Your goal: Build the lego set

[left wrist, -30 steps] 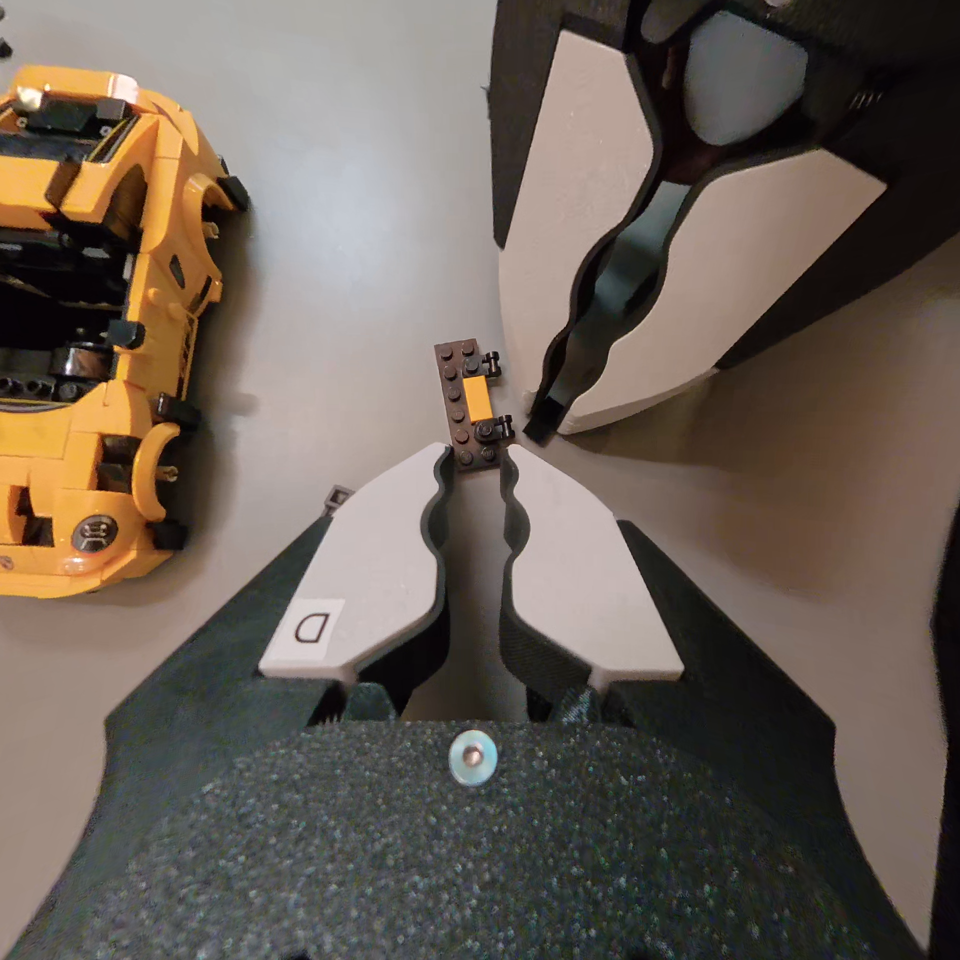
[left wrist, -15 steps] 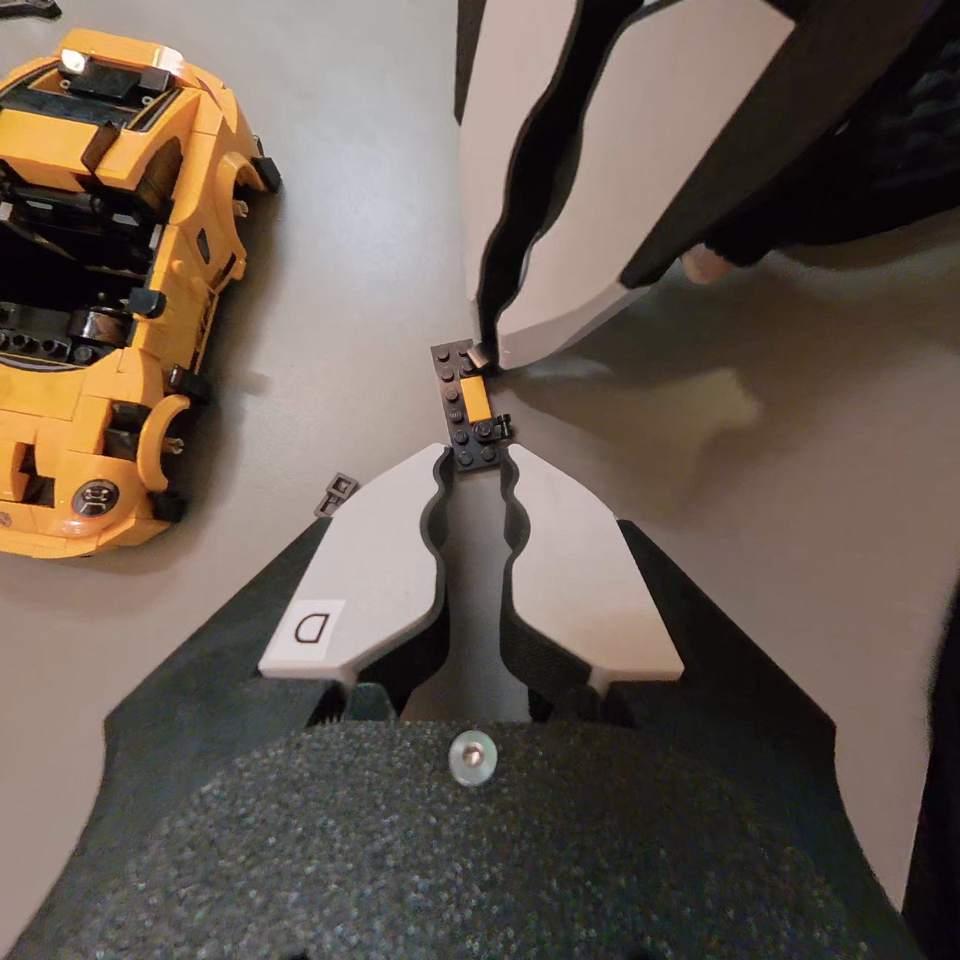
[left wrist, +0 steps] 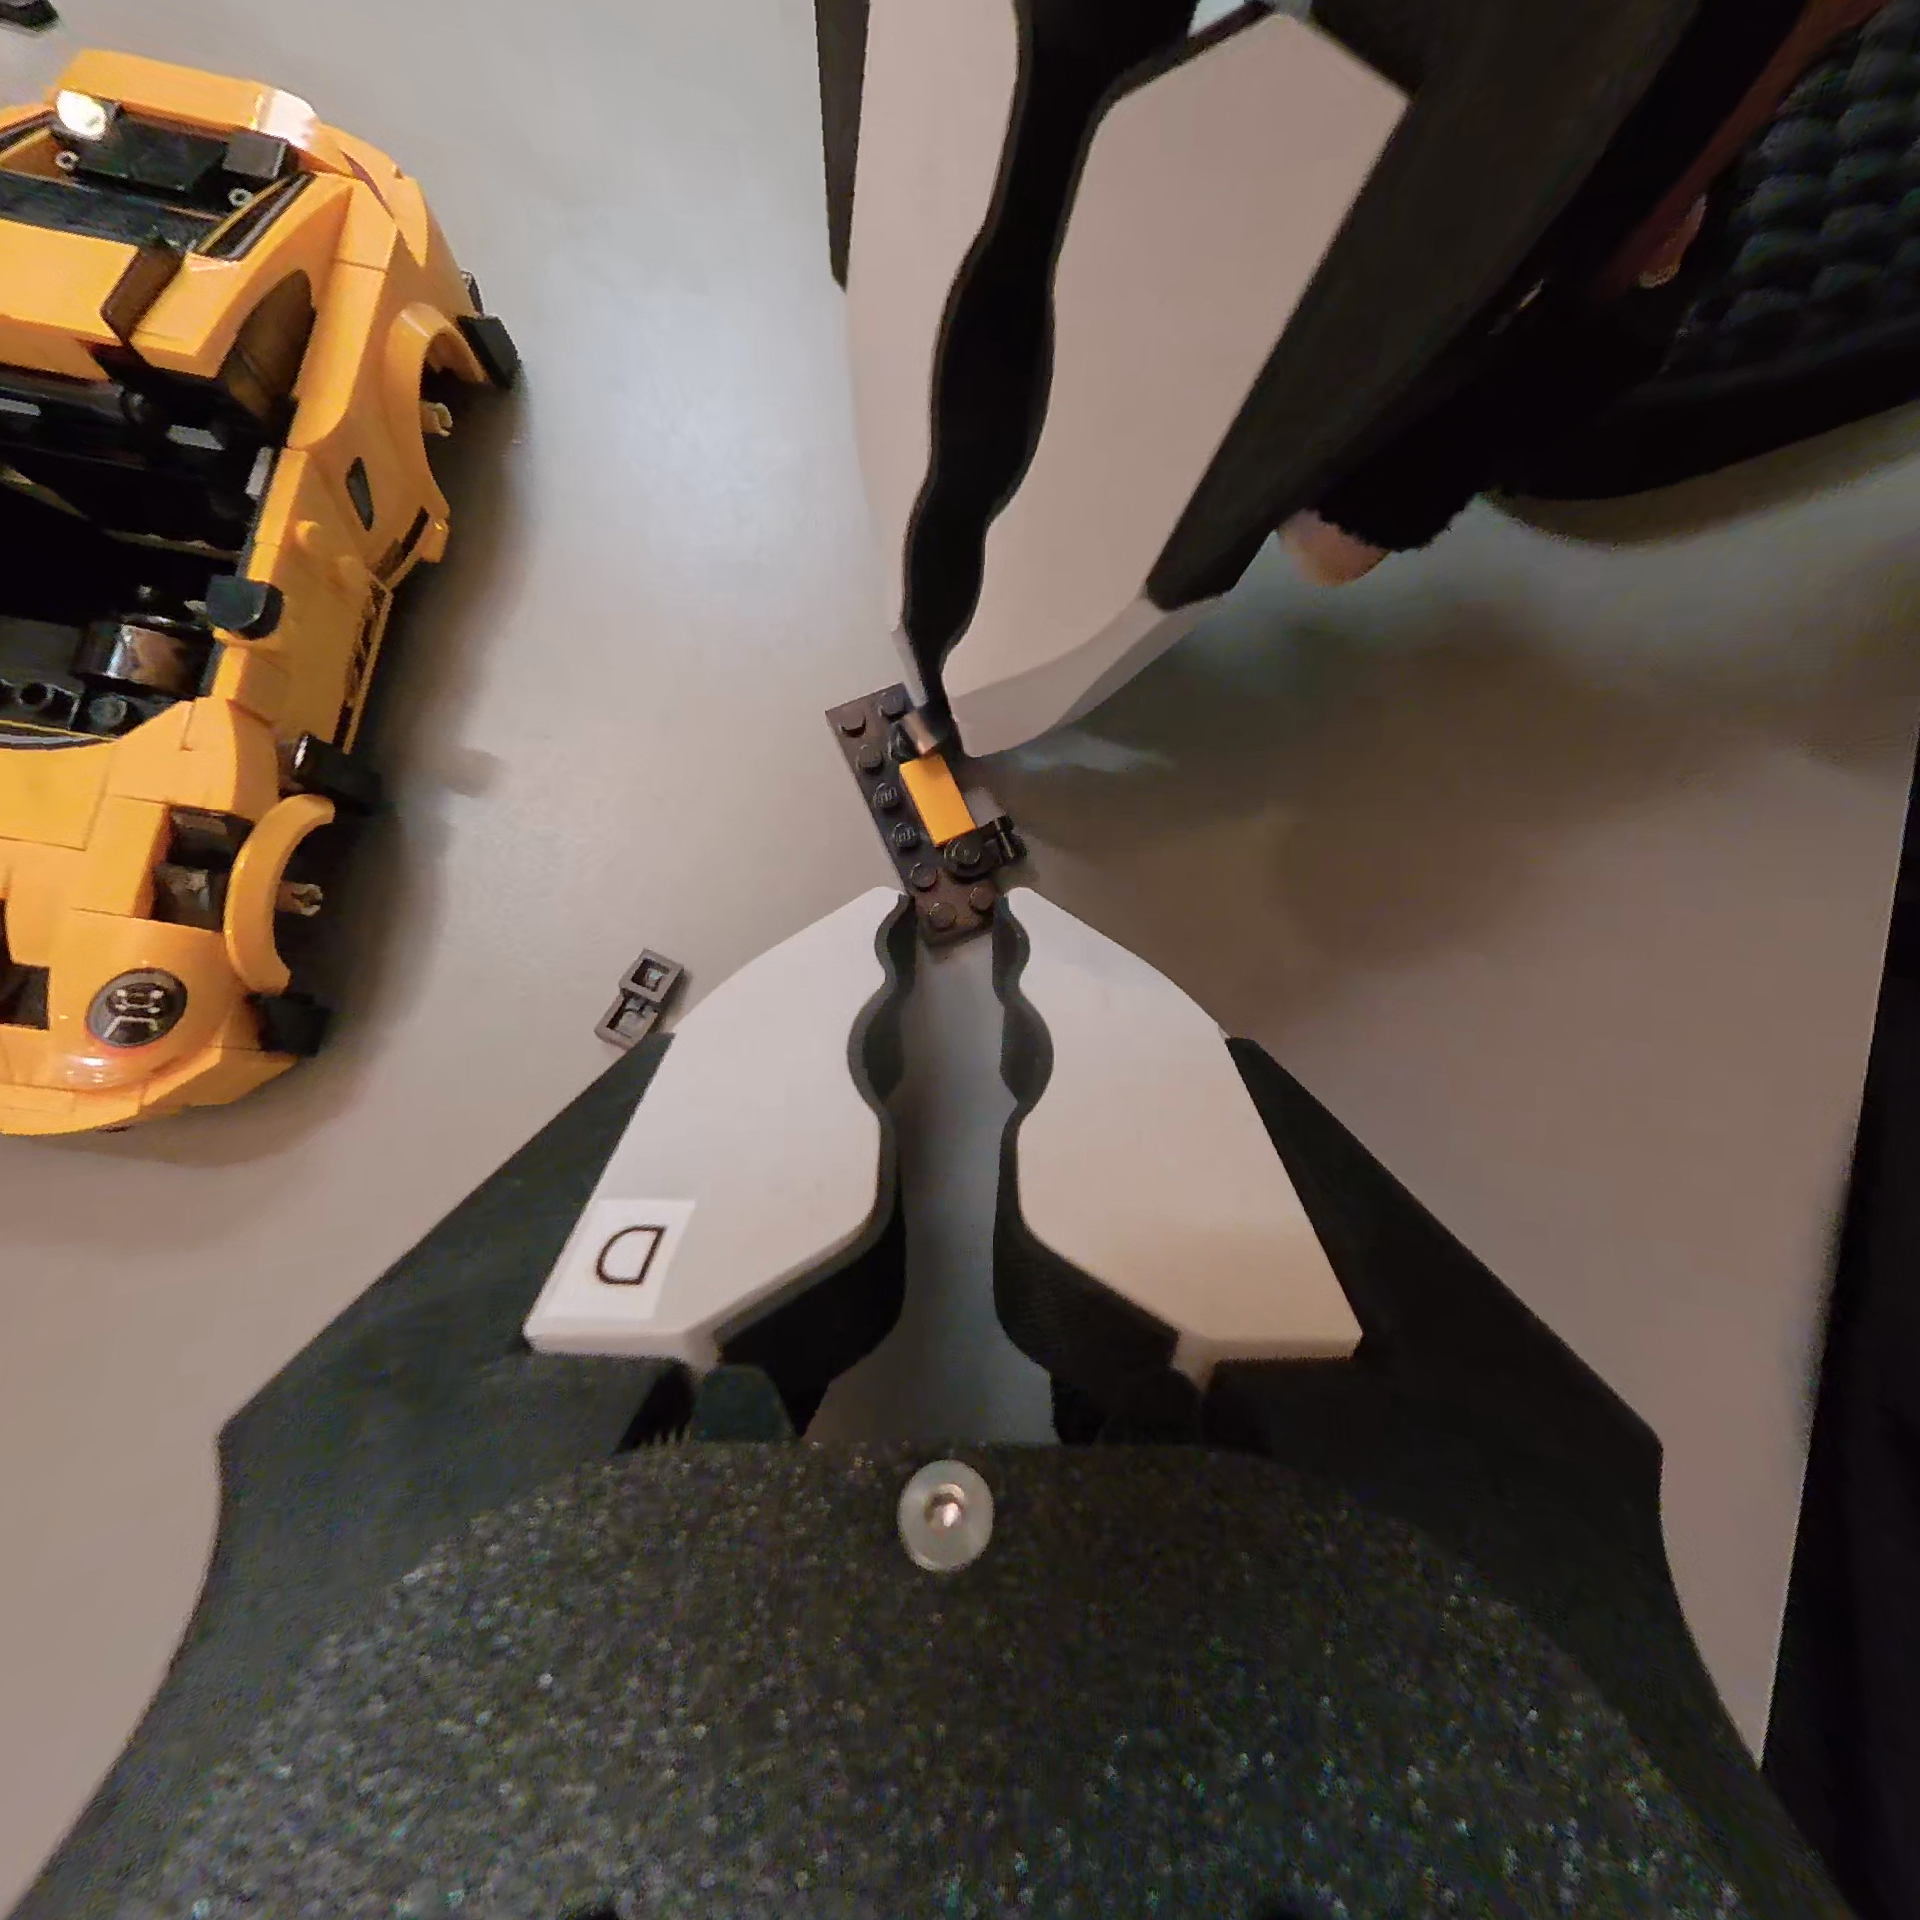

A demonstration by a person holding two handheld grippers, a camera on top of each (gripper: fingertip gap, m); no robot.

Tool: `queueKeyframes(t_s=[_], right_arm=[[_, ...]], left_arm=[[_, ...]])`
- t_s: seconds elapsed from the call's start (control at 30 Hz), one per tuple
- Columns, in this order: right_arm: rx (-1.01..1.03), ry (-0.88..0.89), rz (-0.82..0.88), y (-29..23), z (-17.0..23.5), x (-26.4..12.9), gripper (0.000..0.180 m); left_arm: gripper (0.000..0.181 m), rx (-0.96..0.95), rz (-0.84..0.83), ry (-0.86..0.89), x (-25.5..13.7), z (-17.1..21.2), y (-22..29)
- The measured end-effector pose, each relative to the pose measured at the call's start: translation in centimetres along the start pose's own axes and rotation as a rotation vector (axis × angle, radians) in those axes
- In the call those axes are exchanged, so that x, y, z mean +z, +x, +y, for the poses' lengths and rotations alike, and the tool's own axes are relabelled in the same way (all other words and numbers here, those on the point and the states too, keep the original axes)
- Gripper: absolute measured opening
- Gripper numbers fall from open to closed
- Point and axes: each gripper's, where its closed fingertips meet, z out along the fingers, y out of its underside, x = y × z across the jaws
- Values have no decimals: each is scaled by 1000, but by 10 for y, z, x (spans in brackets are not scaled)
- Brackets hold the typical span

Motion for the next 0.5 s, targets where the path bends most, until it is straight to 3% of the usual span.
queueKeyframes(t_s=[0.5], right_arm=[[-23, -89, -6, 3, 0, 2, 7]], left_arm=[[13, 11, 0, -1, 0, 0, 0]])
